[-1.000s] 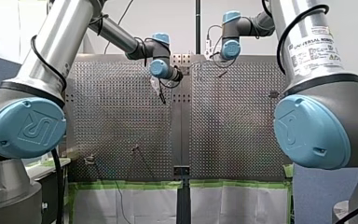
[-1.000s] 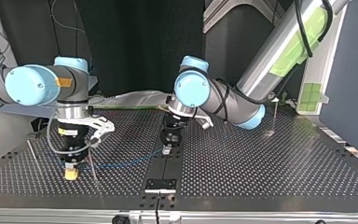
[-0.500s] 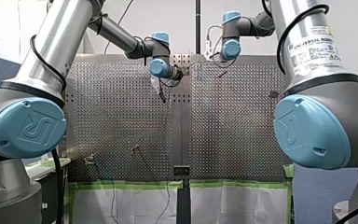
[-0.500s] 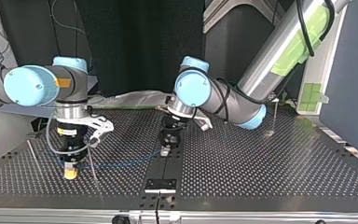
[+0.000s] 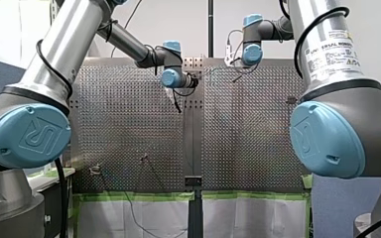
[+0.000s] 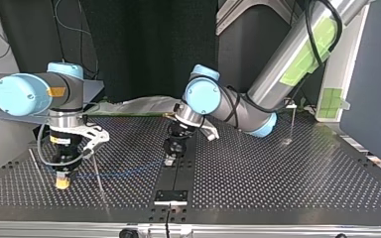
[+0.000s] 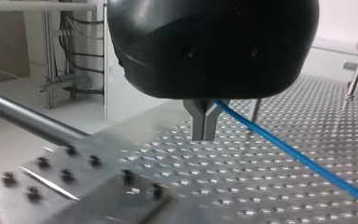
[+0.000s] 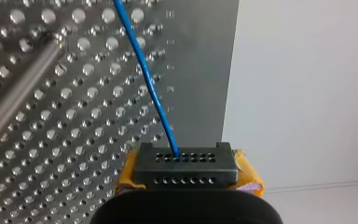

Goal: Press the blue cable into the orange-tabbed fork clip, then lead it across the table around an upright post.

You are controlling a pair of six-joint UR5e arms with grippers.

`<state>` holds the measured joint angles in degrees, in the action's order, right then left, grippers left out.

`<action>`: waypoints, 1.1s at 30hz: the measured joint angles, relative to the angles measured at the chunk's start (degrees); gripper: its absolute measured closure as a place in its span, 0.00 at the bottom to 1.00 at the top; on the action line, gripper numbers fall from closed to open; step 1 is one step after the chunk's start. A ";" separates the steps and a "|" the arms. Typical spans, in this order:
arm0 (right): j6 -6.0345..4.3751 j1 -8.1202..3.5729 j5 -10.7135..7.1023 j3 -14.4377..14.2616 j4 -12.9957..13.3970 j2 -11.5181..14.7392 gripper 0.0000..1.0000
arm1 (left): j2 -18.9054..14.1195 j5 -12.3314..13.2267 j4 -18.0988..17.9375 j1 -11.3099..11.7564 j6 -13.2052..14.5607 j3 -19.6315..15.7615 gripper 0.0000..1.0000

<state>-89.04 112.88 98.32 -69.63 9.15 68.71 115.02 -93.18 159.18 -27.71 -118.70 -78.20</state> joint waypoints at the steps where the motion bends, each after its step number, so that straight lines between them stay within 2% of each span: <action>1: -0.01 -0.20 0.01 -0.07 0.00 0.00 1.00 | 0.43 0.33 -0.54 -0.08 -0.22 0.00 1.00; 7: -0.06 -1.39 0.18 -1.28 0.09 -0.01 1.00 | 1.16 1.80 -2.99 -0.29 -1.94 0.00 1.00; 19: -0.85 -3.42 0.66 -5.91 0.49 -0.08 1.00 | 1.27 3.10 -3.50 -0.61 -2.38 0.00 1.00; 28: -1.23 -3.99 0.99 -8.97 1.28 -0.39 1.00 | 1.29 3.14 -3.60 -0.77 -2.33 0.00 1.00; 33: -1.24 -3.73 0.95 -9.95 1.48 -1.21 1.00 | 1.32 3.11 -3.60 -0.78 -2.32 0.00 1.00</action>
<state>-90.28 109.15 99.28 -79.58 10.63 67.50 116.34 -90.07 155.58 -28.49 -121.02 -78.20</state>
